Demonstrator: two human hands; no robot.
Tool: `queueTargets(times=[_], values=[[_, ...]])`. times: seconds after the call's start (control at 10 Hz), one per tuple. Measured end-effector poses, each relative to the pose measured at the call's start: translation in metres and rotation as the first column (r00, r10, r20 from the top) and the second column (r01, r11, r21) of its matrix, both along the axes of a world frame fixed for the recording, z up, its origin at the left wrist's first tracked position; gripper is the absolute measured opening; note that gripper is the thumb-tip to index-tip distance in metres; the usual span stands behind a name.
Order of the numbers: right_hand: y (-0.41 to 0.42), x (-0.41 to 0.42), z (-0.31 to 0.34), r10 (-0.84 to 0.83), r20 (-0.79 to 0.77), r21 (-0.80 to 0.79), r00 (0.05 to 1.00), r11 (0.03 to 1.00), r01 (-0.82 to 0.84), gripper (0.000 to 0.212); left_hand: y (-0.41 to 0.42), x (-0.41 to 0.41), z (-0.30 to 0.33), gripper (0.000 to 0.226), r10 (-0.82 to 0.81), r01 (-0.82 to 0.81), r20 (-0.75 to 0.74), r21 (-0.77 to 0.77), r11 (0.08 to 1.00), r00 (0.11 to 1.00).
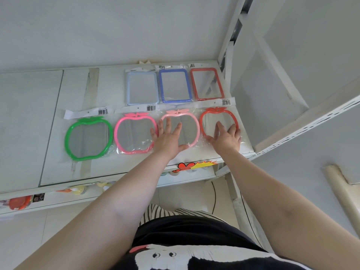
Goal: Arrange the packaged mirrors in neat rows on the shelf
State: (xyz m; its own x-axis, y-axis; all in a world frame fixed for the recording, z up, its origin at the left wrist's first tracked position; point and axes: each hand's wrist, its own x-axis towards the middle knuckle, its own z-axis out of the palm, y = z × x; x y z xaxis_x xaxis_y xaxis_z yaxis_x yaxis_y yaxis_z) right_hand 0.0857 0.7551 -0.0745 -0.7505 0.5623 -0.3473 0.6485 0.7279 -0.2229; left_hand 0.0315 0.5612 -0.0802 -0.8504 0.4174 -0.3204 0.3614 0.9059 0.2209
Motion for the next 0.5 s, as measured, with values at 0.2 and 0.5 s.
queueTargets(times=[0.2, 0.5], values=[[0.002, 0.000, 0.003, 0.027, 0.020, 0.011, 0.999, 1.000, -0.027, 0.072, 0.002, 0.000, 0.002, 0.088, 0.007, -0.007, -0.010, -0.008, 1.000, 1.000], [-0.003, 0.007, 0.015, 0.042, -0.175, 0.031, 0.984, 0.999, -0.037, 0.060, 0.005, 0.012, 0.013, 0.063, 0.075, -0.059, -0.127, 0.125, 0.990, 0.989]])
